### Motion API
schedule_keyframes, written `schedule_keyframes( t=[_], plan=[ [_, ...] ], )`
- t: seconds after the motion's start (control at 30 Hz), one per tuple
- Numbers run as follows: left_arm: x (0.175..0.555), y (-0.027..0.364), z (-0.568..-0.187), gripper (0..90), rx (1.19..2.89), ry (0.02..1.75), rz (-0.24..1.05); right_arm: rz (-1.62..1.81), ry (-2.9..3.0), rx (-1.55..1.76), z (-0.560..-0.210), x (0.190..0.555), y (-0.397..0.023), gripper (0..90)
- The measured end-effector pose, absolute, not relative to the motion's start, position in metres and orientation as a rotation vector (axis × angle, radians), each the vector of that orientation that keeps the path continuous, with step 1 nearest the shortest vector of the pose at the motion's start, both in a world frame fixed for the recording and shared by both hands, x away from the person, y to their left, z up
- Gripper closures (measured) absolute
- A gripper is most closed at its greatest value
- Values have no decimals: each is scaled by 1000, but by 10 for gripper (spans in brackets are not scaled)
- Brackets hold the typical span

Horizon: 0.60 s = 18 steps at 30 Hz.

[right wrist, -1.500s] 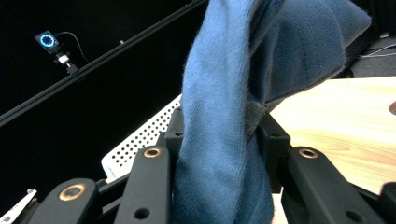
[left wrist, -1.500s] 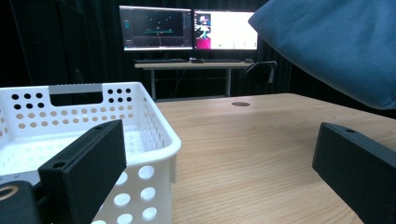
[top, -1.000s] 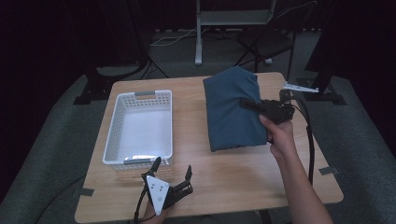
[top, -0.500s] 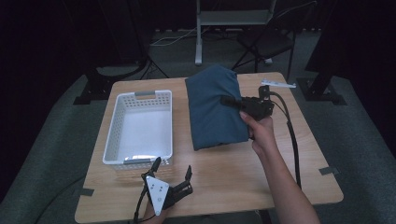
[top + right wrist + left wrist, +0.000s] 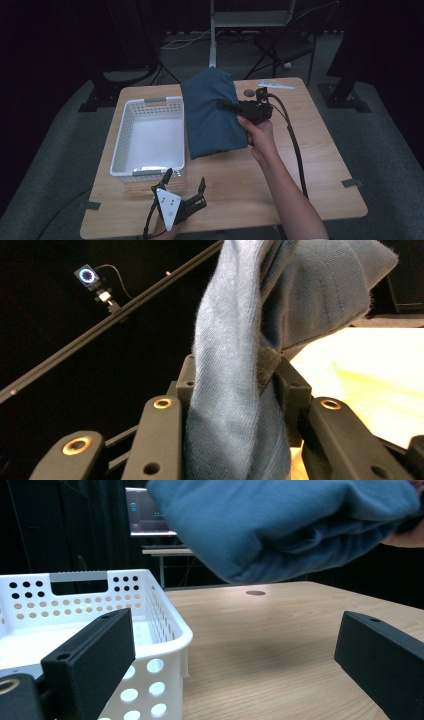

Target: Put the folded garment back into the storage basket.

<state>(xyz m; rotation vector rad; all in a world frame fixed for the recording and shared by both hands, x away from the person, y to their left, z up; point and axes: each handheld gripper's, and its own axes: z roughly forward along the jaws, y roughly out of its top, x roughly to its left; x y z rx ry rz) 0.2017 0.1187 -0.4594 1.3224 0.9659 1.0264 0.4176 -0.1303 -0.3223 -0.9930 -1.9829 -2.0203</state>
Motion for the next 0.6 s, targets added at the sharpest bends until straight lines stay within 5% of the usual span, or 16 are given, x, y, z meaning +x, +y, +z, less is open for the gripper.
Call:
schedule_keyframes(
  t=[0.6],
  plan=[
    [202,119,-459,43,1323,961,1021,-1978,-1988,-903,-314,429,-63,647]
  ],
)
